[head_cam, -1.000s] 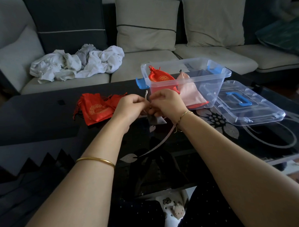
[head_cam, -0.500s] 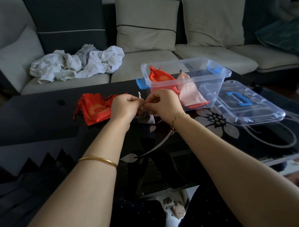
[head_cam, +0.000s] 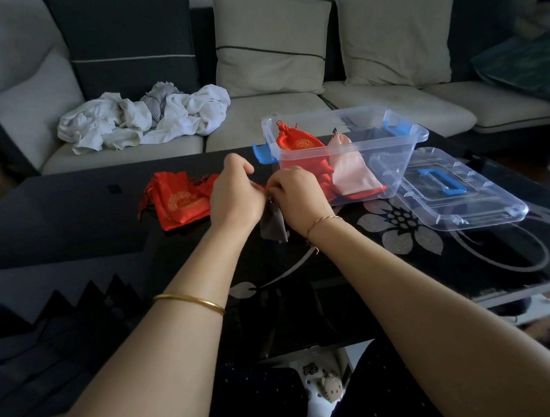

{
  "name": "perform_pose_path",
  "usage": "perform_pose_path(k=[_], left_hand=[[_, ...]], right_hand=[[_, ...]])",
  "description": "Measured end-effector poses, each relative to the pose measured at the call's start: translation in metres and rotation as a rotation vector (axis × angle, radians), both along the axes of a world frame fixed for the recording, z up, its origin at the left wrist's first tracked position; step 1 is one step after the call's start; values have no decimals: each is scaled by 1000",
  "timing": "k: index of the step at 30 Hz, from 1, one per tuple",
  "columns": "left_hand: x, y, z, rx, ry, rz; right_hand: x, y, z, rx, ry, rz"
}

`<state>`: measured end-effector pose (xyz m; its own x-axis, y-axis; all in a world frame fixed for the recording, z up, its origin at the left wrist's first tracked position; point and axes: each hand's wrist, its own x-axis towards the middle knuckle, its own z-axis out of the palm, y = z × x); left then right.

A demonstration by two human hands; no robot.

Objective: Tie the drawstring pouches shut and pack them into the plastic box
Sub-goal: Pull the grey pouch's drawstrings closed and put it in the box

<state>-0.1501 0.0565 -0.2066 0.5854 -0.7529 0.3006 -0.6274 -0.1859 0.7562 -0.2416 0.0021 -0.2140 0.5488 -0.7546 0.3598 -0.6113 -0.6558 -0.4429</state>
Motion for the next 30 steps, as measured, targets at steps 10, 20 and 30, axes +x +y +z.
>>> perform_pose_path(k=[10, 20, 30], left_hand=[[0, 1, -3, -45, -127, -118], [-8, 2, 5, -2, -325, -158], [-12, 3, -1, 0, -540, -157]], right_hand=[[-12, 8, 5, 896, -637, 8], [-14, 5, 5, 1159, -842, -17], [-20, 2, 7, 949, -707, 3]])
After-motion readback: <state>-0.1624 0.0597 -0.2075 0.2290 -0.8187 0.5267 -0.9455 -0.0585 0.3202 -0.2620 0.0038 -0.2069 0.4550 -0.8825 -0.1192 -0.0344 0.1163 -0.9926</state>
